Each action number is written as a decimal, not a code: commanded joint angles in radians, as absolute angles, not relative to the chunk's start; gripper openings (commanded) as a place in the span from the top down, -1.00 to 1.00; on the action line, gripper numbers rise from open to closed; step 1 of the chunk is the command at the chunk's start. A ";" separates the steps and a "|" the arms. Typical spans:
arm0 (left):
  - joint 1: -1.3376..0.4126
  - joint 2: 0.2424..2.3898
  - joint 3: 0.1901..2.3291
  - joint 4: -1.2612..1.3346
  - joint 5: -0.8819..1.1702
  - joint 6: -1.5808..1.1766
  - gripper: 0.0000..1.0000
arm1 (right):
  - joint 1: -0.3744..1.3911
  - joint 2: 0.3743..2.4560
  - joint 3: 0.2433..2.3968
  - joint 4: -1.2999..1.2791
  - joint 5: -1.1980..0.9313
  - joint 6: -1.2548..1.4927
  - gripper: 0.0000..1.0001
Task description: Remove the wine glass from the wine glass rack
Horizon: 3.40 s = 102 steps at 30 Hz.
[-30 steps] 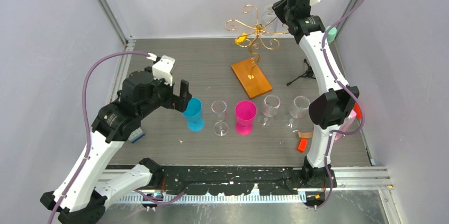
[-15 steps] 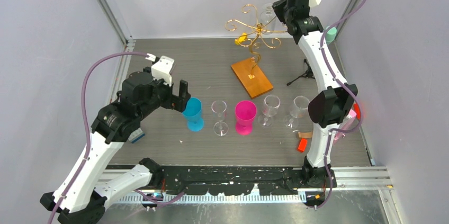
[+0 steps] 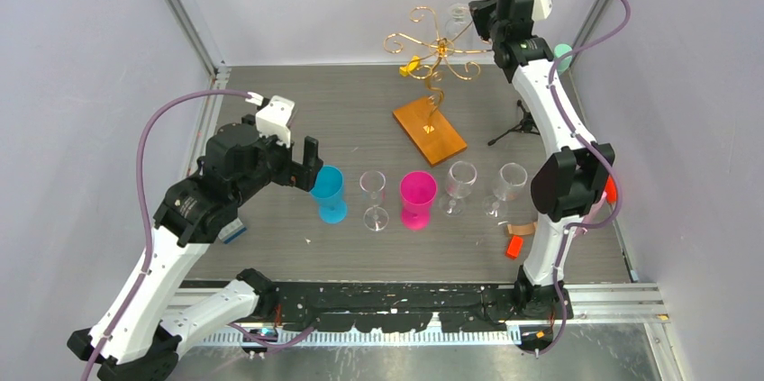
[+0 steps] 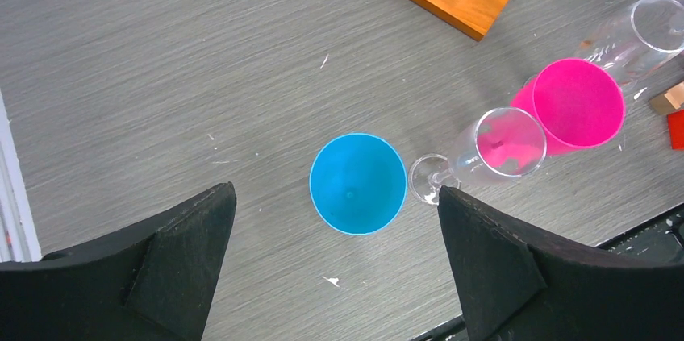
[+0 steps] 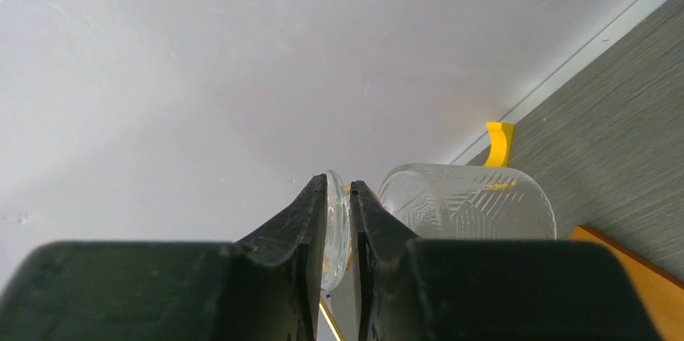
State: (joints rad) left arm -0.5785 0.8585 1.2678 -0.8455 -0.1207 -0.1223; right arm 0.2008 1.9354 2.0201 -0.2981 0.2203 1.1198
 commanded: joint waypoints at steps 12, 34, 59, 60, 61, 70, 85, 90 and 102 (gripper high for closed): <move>-0.581 0.833 1.253 -0.806 -0.150 -0.103 -0.99 | 0.212 1.947 2.063 -0.306 0.091 1.201 0.54; -0.581 0.849 1.252 -0.796 -0.150 -0.112 -0.99 | 0.210 1.999 2.210 -0.472 0.090 0.930 0.50; -0.581 0.863 1.249 -0.787 -0.153 -0.124 -0.99 | 0.209 2.086 2.353 -0.538 0.047 0.930 0.50; -0.581 0.864 1.249 -0.787 -0.154 -0.124 -0.99 | 0.209 2.086 2.352 -0.536 0.050 0.934 0.53; -0.581 0.862 1.249 -0.787 -0.153 -0.123 -0.99 | 0.209 2.085 2.349 -0.534 0.059 0.942 0.55; -0.581 0.857 1.249 -0.790 -0.155 -0.123 -0.99 | 0.210 2.057 2.291 -0.456 0.102 0.967 0.81; -0.581 0.854 1.243 -0.789 -0.156 -0.126 -0.99 | 0.209 1.931 2.120 -0.212 0.121 1.012 0.99; -0.581 0.855 1.240 -0.785 -0.153 -0.127 -0.99 | 0.209 1.899 2.094 -0.199 0.143 1.015 0.99; -0.581 0.848 1.238 -0.787 -0.152 -0.134 -0.99 | 0.209 1.821 1.971 -0.133 0.256 1.116 0.99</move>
